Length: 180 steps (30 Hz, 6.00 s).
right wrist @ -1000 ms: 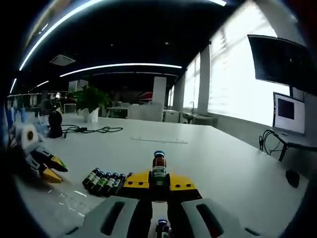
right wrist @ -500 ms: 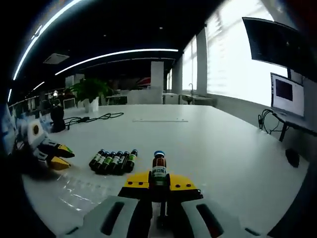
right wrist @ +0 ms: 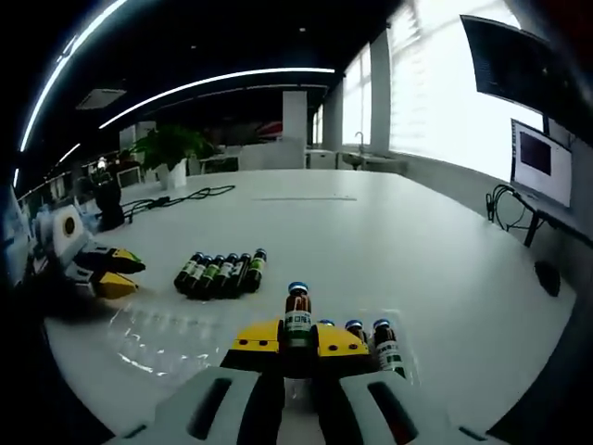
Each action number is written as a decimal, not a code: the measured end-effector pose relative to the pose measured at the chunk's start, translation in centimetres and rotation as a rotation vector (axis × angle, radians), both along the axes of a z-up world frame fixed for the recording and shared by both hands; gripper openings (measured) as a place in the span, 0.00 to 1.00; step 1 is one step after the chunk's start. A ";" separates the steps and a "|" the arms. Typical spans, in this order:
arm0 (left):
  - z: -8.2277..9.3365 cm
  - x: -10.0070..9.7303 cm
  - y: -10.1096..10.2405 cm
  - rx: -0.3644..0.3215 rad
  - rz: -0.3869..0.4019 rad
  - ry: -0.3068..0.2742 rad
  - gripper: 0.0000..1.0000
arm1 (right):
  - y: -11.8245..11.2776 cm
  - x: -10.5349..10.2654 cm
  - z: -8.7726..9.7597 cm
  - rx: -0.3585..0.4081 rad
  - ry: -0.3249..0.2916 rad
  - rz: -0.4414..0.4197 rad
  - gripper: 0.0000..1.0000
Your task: Grip medicine bottles put into box
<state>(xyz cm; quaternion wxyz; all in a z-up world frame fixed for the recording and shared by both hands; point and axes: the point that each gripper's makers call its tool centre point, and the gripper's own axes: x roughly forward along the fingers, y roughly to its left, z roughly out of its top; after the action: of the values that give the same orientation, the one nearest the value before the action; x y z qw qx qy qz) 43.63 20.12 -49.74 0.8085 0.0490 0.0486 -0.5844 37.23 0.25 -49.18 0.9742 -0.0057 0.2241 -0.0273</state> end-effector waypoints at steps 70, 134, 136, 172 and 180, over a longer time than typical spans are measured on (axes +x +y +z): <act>1.0 -0.5 -0.1 -0.049 -0.019 0.001 0.14 | 0.3 -0.8 -1.4 -0.003 0.142 0.047 0.00; 1.0 -0.6 0.0 -0.054 -0.019 0.007 0.14 | 2.8 5.4 2.3 -0.160 -0.013 0.185 0.03; 1.0 -0.6 0.0 -0.054 -0.019 0.007 0.14 | 3.1 5.8 2.2 -0.158 -0.014 0.194 0.03; 1.1 -0.5 -0.1 -0.049 -0.018 0.007 0.14 | 4.9 11.6 -1.2 -0.144 0.110 0.280 0.06; 1.0 -0.5 -0.2 -0.047 -0.019 0.005 0.14 | 5.0 12.0 -1.8 -0.129 0.137 0.279 0.06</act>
<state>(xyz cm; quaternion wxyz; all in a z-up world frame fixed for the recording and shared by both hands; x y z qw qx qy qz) 43.10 19.92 -48.70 0.8037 0.0290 0.0368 -0.5932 49.19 5.24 -51.01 0.9486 -0.1012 0.2847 0.0942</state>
